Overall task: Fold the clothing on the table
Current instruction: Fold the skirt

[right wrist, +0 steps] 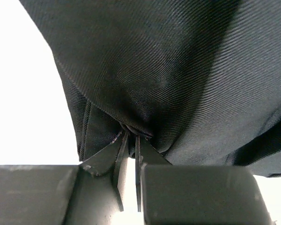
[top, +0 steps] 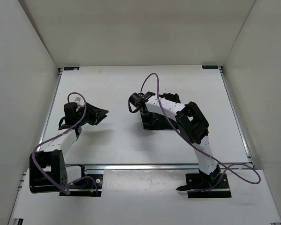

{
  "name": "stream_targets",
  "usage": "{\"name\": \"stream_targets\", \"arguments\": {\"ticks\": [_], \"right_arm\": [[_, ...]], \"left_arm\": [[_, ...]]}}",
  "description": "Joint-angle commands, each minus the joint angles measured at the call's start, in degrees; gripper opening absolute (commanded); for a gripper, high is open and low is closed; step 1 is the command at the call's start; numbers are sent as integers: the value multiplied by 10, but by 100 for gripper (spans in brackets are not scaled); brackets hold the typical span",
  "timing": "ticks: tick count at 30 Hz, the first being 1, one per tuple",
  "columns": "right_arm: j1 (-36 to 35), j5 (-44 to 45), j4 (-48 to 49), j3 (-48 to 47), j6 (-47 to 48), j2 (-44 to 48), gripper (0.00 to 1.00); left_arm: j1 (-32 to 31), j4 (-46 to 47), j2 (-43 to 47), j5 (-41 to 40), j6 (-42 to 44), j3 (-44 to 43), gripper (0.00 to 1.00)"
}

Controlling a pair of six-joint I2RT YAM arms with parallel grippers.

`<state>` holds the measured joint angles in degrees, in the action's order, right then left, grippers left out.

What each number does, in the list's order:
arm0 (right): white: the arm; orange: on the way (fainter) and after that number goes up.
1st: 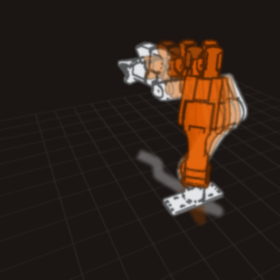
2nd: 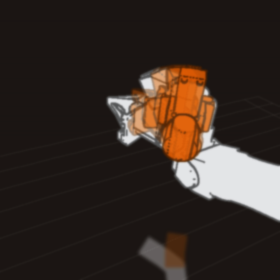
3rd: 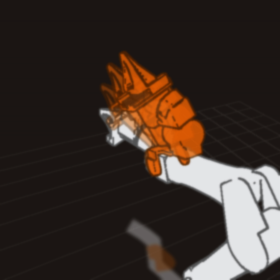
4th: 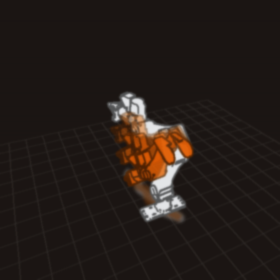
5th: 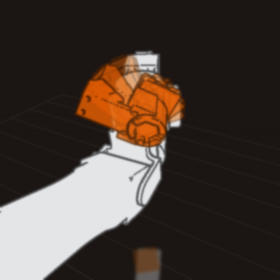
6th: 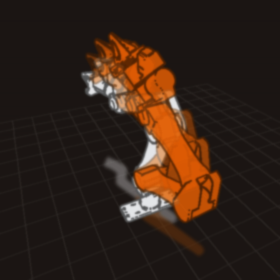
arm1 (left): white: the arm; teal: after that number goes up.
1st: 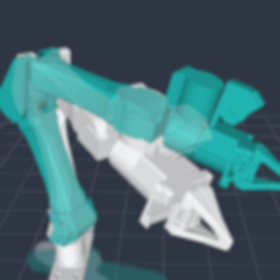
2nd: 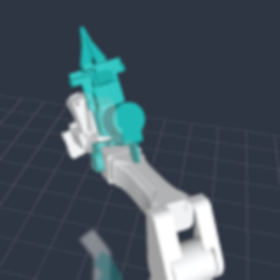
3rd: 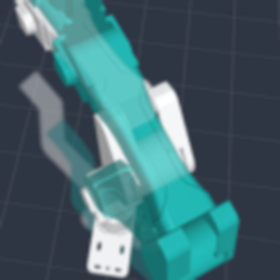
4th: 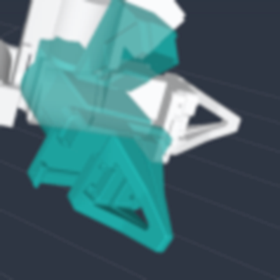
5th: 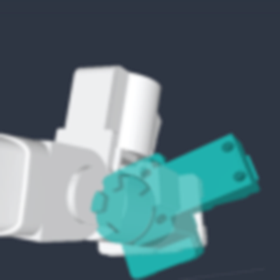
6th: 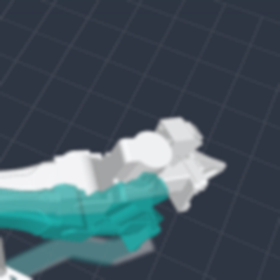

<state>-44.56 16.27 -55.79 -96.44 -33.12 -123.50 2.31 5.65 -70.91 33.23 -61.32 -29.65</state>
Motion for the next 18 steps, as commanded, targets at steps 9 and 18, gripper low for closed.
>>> {"name": "stream_targets", "arguments": {"ticks": [9, 18], "right_arm": [[-37, 9, -16, -91, 37, 12, 46], [-26, -38, 18, -24, 49, 199, 50]], "left_arm": [[15, -21, 92, -27, -6, 0, 38], [12, -17, 104, -34, -18, 10, 37]]}}
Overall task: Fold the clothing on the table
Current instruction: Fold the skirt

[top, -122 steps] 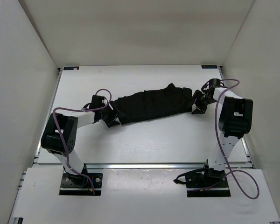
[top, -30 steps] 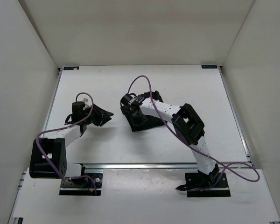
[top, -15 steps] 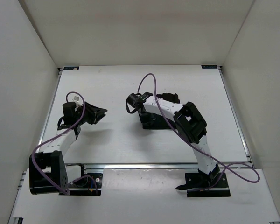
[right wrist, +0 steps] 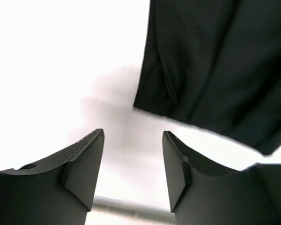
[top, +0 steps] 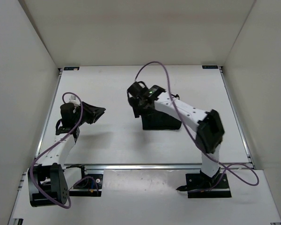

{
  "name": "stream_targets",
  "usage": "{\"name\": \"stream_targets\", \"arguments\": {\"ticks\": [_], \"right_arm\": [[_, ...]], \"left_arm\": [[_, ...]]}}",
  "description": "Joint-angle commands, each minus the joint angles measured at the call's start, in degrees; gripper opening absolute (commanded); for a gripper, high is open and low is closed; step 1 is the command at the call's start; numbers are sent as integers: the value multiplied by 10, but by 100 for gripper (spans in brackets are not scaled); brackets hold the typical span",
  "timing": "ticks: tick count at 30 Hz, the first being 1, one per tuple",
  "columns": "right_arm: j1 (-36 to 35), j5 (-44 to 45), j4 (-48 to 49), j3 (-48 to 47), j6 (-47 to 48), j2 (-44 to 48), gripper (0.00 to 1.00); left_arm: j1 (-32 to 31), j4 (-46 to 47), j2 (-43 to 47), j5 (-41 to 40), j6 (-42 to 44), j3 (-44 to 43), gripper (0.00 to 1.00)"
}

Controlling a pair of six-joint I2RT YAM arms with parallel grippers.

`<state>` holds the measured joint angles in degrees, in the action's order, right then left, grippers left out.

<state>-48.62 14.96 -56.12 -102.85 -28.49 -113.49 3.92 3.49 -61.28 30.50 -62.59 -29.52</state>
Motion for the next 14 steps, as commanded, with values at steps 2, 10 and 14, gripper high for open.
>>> {"name": "stream_targets", "arguments": {"ticks": [2, 10, 14], "right_arm": [[52, -99, 62, 103, 1, 145, 53], [271, -393, 279, 377, -21, 405, 71], [427, -647, 489, 509, -128, 528, 99]], "left_arm": [[-7, 9, 7, -7, -11, 10, 37], [-20, -13, 17, -8, 10, 4, 38], [-25, -17, 26, -16, 5, 14, 38]]}}
